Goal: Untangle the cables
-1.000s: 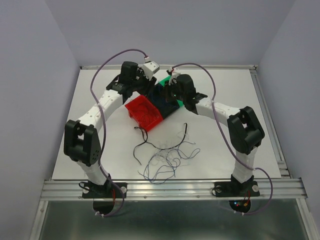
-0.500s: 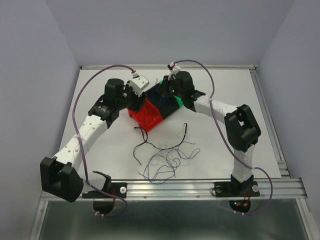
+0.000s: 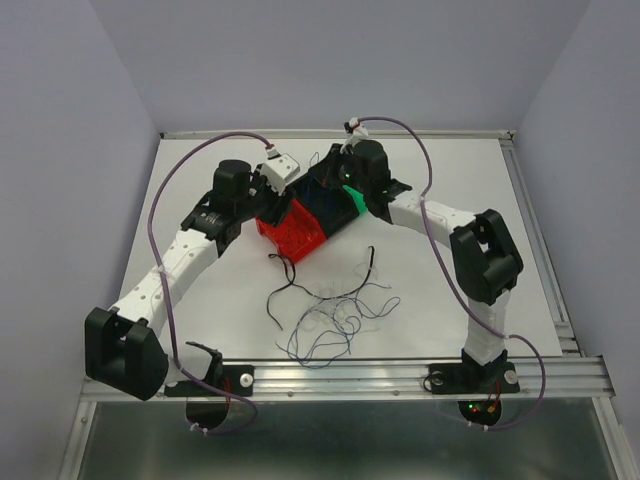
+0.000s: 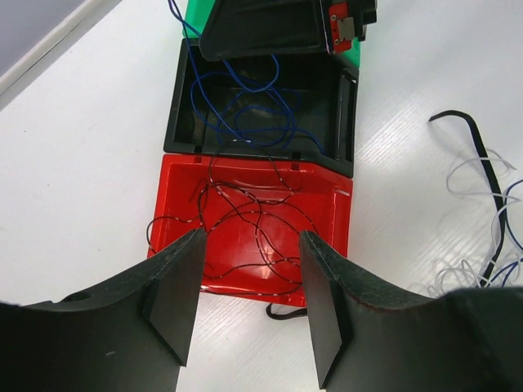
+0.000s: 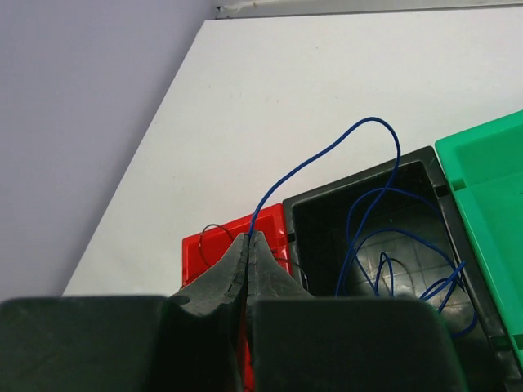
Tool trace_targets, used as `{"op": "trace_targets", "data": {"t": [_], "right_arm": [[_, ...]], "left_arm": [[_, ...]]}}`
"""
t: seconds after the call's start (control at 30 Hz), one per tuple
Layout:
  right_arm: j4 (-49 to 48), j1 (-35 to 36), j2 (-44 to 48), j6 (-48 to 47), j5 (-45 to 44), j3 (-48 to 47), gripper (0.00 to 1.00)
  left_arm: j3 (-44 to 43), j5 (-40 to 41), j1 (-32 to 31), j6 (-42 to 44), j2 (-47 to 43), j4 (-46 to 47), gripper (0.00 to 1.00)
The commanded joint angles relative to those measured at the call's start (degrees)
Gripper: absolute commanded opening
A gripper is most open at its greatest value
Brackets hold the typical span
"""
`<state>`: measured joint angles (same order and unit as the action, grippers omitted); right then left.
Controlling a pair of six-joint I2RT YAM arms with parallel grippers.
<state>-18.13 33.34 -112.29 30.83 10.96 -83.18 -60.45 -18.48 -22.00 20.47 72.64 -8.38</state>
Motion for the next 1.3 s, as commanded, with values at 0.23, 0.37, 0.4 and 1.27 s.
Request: {"op": "trace_targets", "data": {"t": [0.23,0.37,0.4,1.27], "right_arm": [[-6.6,0.0,3.0,2.2,-5.9,3.6,0.01],[-10.8,-0.3,1.3,5.0,-6.7,10.0,0.00],[-11.6,-0.2,0.7,5.9,-6.6,10.8,0.01],[7.5,4.0,4.9,-10.2,-18.4,3.6,0.48]], "left_arm": [[1.1,-0.8,0.1,0.1,-0.3,3.0,0.61],[1.2,-1.1,0.2,0.2,-0.2,3.0,0.61],[1.2,-1.2,0.2,0.2,0.0,3.0,0.61],[1.2,-7.8,-0.2,4.0,1.8,-0.4,0.61]]}}
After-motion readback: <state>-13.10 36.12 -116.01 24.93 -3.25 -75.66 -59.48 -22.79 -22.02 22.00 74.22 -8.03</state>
